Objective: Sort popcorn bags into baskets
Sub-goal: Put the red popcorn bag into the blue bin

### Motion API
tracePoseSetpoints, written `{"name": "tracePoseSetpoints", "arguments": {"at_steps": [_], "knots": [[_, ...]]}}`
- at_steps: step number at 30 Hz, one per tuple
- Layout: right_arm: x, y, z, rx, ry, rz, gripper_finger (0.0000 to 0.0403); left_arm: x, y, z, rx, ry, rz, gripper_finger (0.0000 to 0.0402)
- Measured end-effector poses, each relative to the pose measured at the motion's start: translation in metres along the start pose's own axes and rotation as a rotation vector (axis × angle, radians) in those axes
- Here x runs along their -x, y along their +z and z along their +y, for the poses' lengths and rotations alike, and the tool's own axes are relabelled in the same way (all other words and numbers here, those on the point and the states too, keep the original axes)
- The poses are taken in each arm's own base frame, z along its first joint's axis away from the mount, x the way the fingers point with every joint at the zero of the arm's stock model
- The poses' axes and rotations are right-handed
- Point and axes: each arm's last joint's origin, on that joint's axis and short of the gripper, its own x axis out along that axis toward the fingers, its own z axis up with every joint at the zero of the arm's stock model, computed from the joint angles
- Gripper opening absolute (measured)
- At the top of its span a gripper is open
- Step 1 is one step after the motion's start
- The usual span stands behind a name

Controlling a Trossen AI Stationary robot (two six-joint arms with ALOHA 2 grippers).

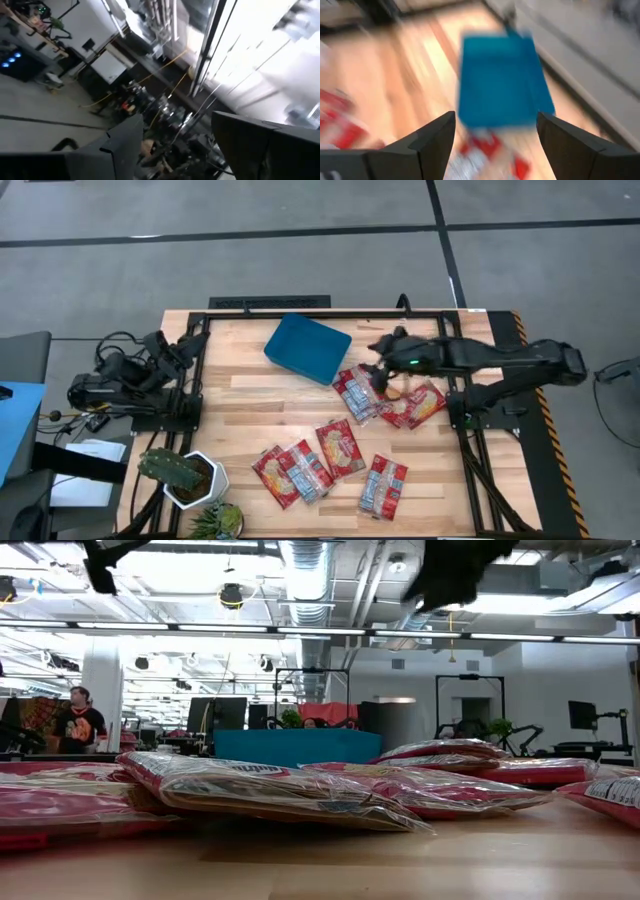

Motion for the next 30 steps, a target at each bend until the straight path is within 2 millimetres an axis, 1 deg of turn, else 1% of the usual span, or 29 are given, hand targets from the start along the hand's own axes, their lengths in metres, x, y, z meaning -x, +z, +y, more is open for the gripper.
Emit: {"name": "tracePoseSetpoints", "arguments": {"at_steps": [3, 5, 11, 17, 20, 22, 24, 26, 28, 30], "knots": [[-0.027, -0.016, -0.005, -0.062, -0.085, 0.176, 0.0303, -0.005, 0.002, -0.004, -0.065, 0.041, 0.052, 0.0242], [-0.042, -0.027, -0.005, -0.075, -0.121, 0.27, 0.0303, -0.007, 0.001, -0.006, -0.091, 0.061, 0.08, 0.0247], [-0.078, -0.05, 0.006, -0.059, -0.08, 0.452, 0.0302, -0.01, -0.003, -0.006, -0.13, 0.073, 0.105, 0.0249], [-0.103, -0.07, 0.012, -0.125, -0.026, 0.607, 0.0302, -0.011, -0.003, -0.006, -0.132, 0.076, 0.106, 0.0249], [-0.114, -0.08, 0.014, -0.153, -0.049, 0.657, 0.0301, -0.011, -0.003, -0.006, -0.136, 0.077, 0.106, 0.0249], [-0.119, -0.084, 0.014, -0.166, -0.066, 0.68, 0.0293, -0.011, -0.003, -0.006, -0.136, 0.078, 0.106, 0.0249], [-0.121, -0.086, 0.016, -0.181, -0.077, 0.684, 0.027, -0.011, -0.004, -0.006, -0.138, 0.079, 0.109, 0.0249], [-0.121, -0.088, 0.018, -0.191, -0.085, 0.687, 0.023, -0.011, -0.004, -0.006, -0.137, 0.08, 0.11, 0.0249], [-0.12, -0.088, 0.018, -0.2, -0.092, 0.688, 0.0177, -0.011, -0.004, -0.006, -0.132, 0.081, 0.109, 0.0249], [-0.12, -0.088, 0.018, -0.213, -0.096, 0.693, 0.0114, -0.011, -0.004, -0.006, -0.134, 0.082, 0.111, 0.0249]]}}
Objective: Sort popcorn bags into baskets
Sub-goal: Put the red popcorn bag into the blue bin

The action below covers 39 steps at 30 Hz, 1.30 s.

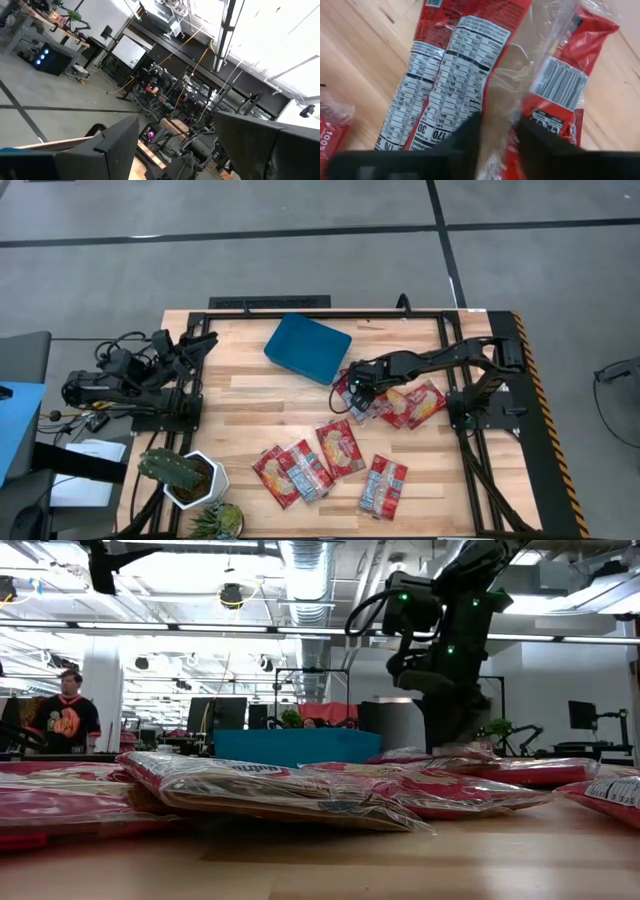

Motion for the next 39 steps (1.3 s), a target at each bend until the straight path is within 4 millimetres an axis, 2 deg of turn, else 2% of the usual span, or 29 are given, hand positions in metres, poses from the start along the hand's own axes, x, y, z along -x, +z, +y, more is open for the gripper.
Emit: {"name": "tracePoseSetpoints", "arguments": {"at_steps": [2, 4, 9, 14, 19, 24, 28, 31, 36, 39], "knots": [[0.0, 0.0, 0.0, -0.014, -0.001, 0.005, 0.005, 0.0, -0.001, 0.0, -0.003, 0.005, 0.004, 0.0249], [0.0, -0.001, 0.0, -0.015, 0.001, 0.009, 0.0015, 0.0, -0.001, 0.001, -0.004, 0.014, 0.001, 0.0249], [0.01, 0.005, 0.002, -0.009, -0.014, 0.035, 0.0013, 0.0, -0.001, 0.001, -0.007, 0.037, -0.005, 0.0249], [0.038, 0.013, -0.001, -0.001, -0.008, 0.013, 0.0008, 0.0, 0.0, 0.002, -0.008, 0.058, -0.014, 0.0249], [0.076, 0.019, -0.014, -0.04, -0.007, -0.008, 0.0006, 0.0, -0.002, 0.003, -0.019, 0.076, -0.008, 0.0249], [0.117, 0.032, -0.023, -0.094, 0.029, -0.105, 0.0004, 0.0, -0.002, 0.004, -0.022, 0.097, -0.013, 0.0249], [0.144, 0.056, -0.02, -0.144, 0.065, -0.255, 0.0005, 0.0, -0.002, 0.004, -0.022, 0.109, -0.019, 0.0249], [0.154, 0.083, -0.013, -0.181, 0.131, -0.38, 0.0004, 0.0, -0.002, 0.004, -0.022, 0.108, -0.019, 0.0249], [0.15, 0.123, 0.007, -0.219, 0.172, -0.528, 0.0006, 0.0, -0.002, 0.004, 0.008, 0.108, -0.02, 0.0249], [0.138, 0.142, 0.017, -0.246, 0.149, -0.578, 0.0004, 0.0, -0.002, 0.004, 0.01, 0.108, -0.02, 0.0249]]}}
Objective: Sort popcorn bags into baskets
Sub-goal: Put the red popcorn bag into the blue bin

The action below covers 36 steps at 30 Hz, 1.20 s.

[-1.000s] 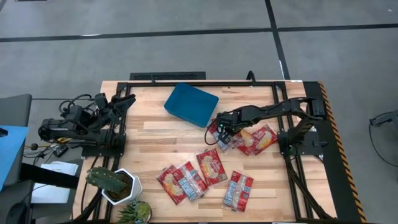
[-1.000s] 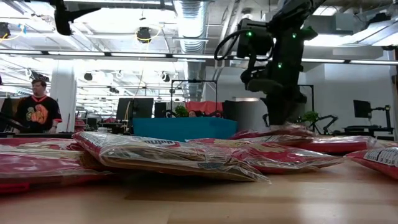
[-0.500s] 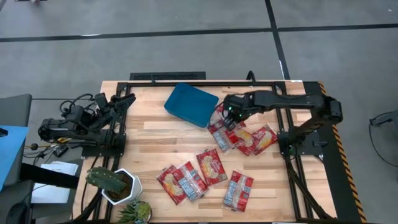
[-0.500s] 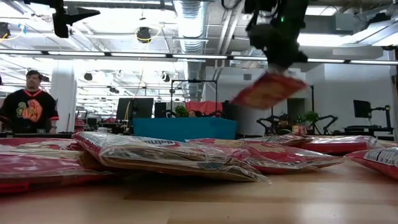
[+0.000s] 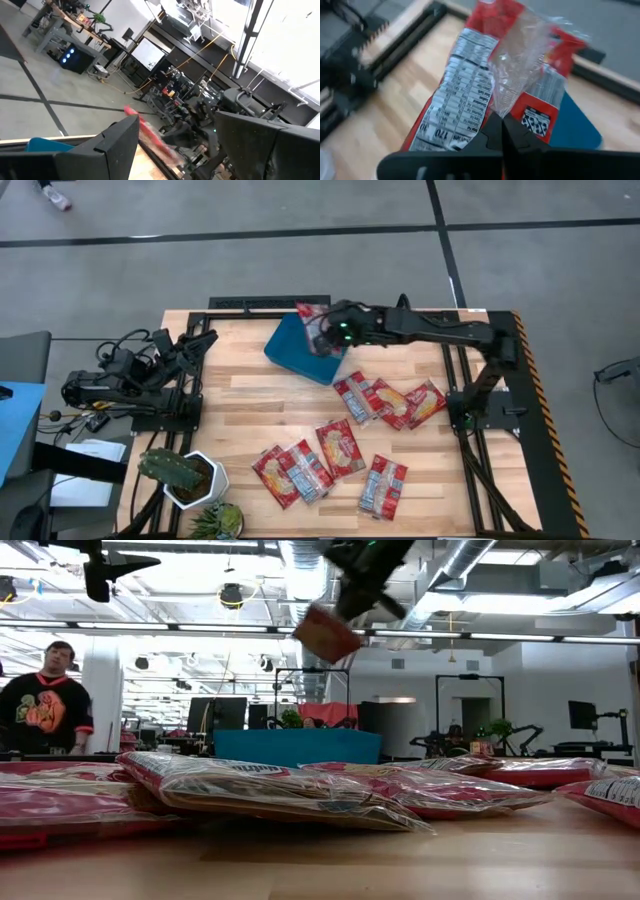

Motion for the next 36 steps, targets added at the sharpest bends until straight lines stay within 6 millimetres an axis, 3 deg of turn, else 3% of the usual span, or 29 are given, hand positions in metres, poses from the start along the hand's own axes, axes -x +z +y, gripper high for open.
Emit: {"name": "tracePoseSetpoints", "arguments": {"at_steps": [8, 15, 30, 36], "knots": [[-0.071, -0.01, 0.007, -0.145, -0.089, -0.046, 0.0017, 0.0, 0.0, 0.0, 0.009, 0.002, 0.004, 0.0249], [-0.114, -0.033, 0.005, -0.246, -0.104, 0.022, 0.0007, 0.0, -0.004, 0.002, 0.003, 0.017, 0.032, 0.0249], [-0.163, -0.051, -0.016, -0.346, -0.1, 0.139, 0.003, 0.0, -0.009, 0.005, 0.009, 0.038, 0.071, 0.0249], [-0.168, -0.047, -0.022, -0.277, -0.088, 0.132, 0.0093, 0.0, -0.009, 0.005, 0.007, 0.038, 0.071, 0.0249]]}}
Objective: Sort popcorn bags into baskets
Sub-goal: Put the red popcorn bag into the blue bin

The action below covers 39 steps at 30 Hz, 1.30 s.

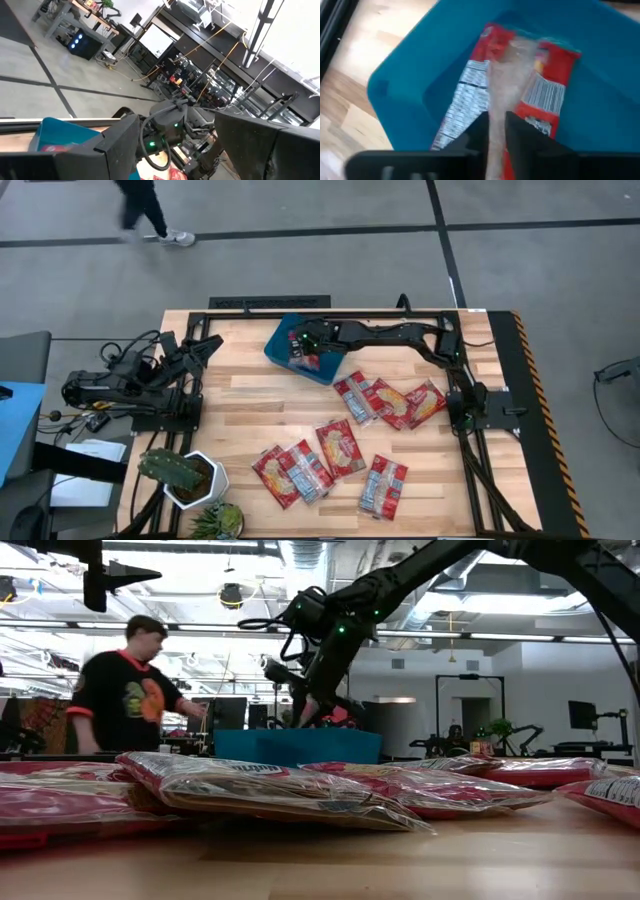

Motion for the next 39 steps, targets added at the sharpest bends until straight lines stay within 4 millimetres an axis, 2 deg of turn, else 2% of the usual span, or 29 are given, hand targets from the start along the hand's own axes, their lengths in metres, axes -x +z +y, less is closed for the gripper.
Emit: {"name": "tracePoseSetpoints", "arguments": {"at_steps": [2, 5, 8, 13, 16, 20, 25, 32, 36, 39], "knots": [[0.001, 0.007, 0.001, -0.013, 0.035, -0.022, 0.0123, 0.0, 0.0, 0.0, -0.002, 0.001, 0.002, 0.0249], [0.006, 0.018, -0.003, 0.038, 0.124, 0.044, 0.0164, 0.0, 0.0, 0.0, -0.003, 0.001, 0.003, 0.0249], [0.023, 0.023, -0.007, 0.155, 0.113, 0.116, 0.0179, 0.0, -0.001, 0.0, -0.008, -0.001, 0.01, 0.0249], [0.04, 0.016, -0.013, 0.454, -0.057, 0.241, 0.0141, 0.0, -0.003, 0.002, -0.024, 0.013, 0.023, 0.0249], [0.04, 0.009, -0.009, 0.557, -0.054, 0.268, 0.0103, 0.0, -0.003, 0.003, -0.031, 0.031, 0.021, 0.0249], [0.04, 0.003, -0.008, 0.61, -0.084, 0.264, 0.006, 0.0, -0.003, 0.003, -0.018, 0.049, 0.013, 0.0249], [0.039, 0.003, -0.008, 0.62, -0.088, 0.261, 0.0025, 0.0, -0.003, 0.004, -0.002, 0.056, 0.009, 0.0249], [0.04, 0.001, -0.004, 0.633, -0.062, 0.247, 0.0013, 0.0, -0.004, 0.004, 0.013, 0.063, 0.015, 0.0249], [0.05, -0.002, 0.013, 0.658, 0.003, 0.25, 0.0017, 0.0, -0.004, 0.004, 0.041, 0.063, 0.015, 0.0249], [0.081, 0.017, 0.041, 0.72, 0.098, 0.149, 0.0014, 0.0, -0.004, 0.004, 0.043, 0.063, 0.014, 0.0249]]}}
